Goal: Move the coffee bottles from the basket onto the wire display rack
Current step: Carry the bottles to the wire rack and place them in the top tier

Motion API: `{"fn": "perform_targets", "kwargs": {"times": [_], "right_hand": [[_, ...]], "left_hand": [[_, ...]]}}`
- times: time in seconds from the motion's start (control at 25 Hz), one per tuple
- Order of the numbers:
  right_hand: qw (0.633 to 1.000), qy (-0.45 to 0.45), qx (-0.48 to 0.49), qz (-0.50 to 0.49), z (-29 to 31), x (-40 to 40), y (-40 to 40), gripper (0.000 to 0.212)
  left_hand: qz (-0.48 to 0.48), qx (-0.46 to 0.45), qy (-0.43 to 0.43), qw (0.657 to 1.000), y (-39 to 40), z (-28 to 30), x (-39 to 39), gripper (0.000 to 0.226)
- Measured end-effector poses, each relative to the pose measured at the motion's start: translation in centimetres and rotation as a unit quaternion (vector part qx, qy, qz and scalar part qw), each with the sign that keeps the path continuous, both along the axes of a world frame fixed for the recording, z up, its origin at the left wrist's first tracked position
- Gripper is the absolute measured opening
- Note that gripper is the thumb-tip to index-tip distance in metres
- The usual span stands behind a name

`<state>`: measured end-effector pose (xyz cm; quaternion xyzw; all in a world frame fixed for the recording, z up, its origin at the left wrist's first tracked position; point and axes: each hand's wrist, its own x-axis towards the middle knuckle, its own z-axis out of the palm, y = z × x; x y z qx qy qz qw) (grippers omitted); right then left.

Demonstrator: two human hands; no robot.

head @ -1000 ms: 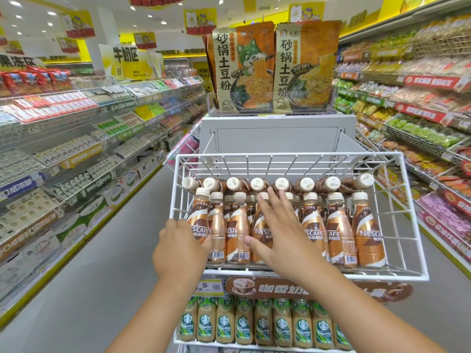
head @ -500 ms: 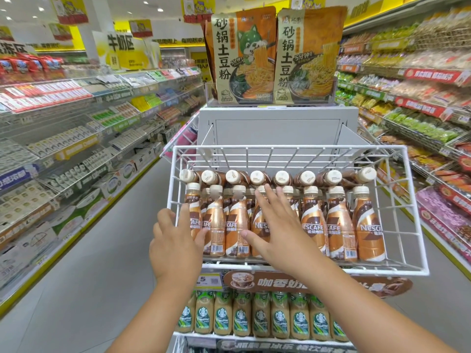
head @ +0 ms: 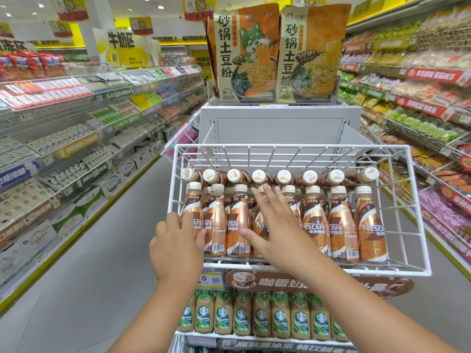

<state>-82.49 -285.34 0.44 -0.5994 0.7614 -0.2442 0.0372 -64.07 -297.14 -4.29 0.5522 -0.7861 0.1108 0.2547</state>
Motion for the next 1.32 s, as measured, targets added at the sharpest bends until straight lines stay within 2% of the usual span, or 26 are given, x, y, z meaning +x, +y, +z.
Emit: {"fn": "perform_targets", "kwargs": {"times": [0.32, 0.64, 0.76, 0.92, 1.32], "right_hand": [[1.000, 0.014, 0.010, 0.007, -0.1, -0.3, 0.6, 0.090], [0.998, 0.063, 0.015, 0.015, -0.4, -1.5, 1.7, 0.089], [0.996, 0.089, 0.002, 0.015, -0.7, -1.9, 2.6, 0.088], [0.994, 0.110, -0.002, 0.010, -0.9, -2.9, 3.8, 0.087], [0.992, 0.119, -0.024, 0.026, -0.7, -4.3, 7.8, 0.085]], "left_hand": [[-0.073, -0.030, 0.032, 0.996, 0.7, 0.1, 0.9, 0.047], [-0.150, 0.004, -0.001, 0.989, 1.3, 1.0, 0.9, 0.071], [-0.175, -0.011, -0.042, 0.984, 1.4, 1.6, 0.3, 0.075], [-0.167, -0.037, -0.104, 0.980, 2.2, 2.2, -1.2, 0.080], [-0.157, 0.000, -0.094, 0.983, 7.9, 2.9, -3.1, 0.079]]}}
